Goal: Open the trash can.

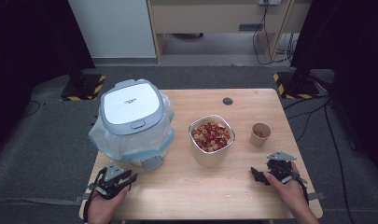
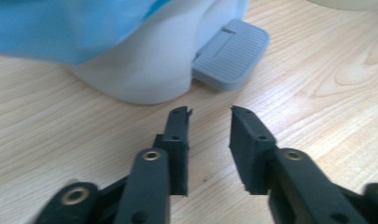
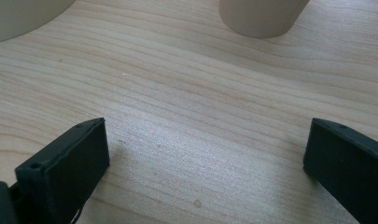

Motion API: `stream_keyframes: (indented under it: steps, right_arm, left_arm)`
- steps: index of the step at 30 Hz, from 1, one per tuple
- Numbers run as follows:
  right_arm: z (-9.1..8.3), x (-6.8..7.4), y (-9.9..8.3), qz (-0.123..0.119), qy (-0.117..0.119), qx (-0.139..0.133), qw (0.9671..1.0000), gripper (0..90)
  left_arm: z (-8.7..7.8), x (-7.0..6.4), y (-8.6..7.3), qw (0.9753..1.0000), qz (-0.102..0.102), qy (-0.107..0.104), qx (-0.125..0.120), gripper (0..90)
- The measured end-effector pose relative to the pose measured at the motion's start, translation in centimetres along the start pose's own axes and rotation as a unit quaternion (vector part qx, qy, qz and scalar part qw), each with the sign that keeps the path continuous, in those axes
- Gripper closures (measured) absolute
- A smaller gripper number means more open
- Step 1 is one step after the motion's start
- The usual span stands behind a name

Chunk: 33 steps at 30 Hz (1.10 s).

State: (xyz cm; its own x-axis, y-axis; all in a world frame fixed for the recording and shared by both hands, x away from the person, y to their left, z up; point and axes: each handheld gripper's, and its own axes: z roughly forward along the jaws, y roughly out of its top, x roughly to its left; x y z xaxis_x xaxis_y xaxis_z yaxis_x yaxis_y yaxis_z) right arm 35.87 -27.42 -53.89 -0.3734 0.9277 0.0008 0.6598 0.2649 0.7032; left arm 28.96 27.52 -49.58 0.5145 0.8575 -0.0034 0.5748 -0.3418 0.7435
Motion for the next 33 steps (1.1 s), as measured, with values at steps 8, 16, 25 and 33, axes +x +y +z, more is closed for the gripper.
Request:
stream_keyframes:
  steps: [8,16,25,33]
  right_arm:
    - [0.0,0.0,0.0,0.000,0.000,0.000,1.0000,0.6]
    - [0.0,0.0,0.0,-0.001,0.001,0.000,1.0000,0.6]
    - [0.0,0.0,0.0,-0.001,0.001,0.000,1.0000,0.6]
    - [0.0,0.0,0.0,-0.001,0.001,-0.001,1.0000,0.6]
  left_arm:
    - [0.3,-0.8,0.5,0.9978,0.011,-0.053,-0.039,77.1]
    - [2.0,-1.6,1.3,0.9967,0.029,-0.071,-0.028,81.7]
    - [2.8,-2.0,2.1,0.9958,0.036,-0.077,-0.034,86.5]
    - [3.7,-2.5,3.0,0.9949,0.054,-0.077,-0.035,88.6]
